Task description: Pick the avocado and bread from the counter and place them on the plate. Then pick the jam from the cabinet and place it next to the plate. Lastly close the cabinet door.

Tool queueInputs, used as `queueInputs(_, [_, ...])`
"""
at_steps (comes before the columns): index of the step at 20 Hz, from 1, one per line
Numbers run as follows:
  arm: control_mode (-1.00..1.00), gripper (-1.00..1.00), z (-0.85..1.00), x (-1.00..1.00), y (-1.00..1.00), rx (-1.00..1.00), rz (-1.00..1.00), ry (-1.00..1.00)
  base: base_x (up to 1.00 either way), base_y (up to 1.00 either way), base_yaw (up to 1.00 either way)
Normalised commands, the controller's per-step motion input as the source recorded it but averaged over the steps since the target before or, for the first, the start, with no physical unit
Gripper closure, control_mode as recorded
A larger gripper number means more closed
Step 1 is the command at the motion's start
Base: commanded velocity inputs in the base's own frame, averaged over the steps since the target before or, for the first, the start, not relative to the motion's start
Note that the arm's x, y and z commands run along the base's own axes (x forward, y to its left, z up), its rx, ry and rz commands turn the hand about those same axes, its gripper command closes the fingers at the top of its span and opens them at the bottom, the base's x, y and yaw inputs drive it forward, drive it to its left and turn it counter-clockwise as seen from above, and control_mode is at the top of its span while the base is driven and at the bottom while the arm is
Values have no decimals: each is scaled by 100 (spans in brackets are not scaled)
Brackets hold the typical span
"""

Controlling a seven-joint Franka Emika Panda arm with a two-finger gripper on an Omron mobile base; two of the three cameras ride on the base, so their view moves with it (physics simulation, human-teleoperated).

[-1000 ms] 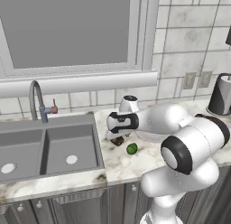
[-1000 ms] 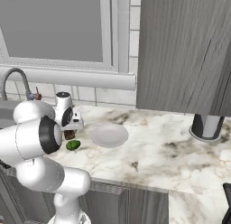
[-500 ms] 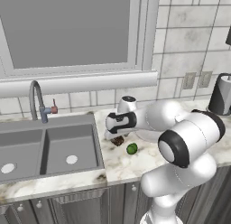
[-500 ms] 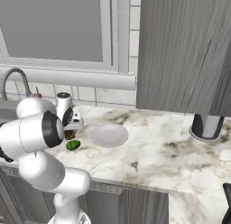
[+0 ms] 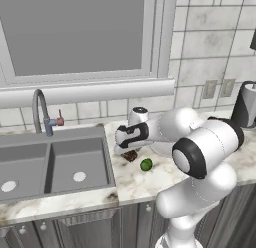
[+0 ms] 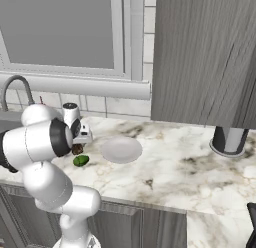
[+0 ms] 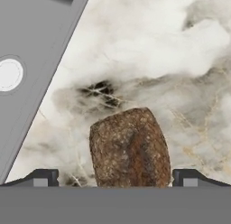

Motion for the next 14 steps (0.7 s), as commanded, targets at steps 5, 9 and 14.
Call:
queueInputs(5, [-100,-100,-14,9,1,-2,4,0,0,0,0])
queueInputs(9, [-100,-100,-17,7,0,-2,7,0,0,0,0])
queueInputs(14, [-100,-100,-17,1,0,-2,7,0,0,0,0])
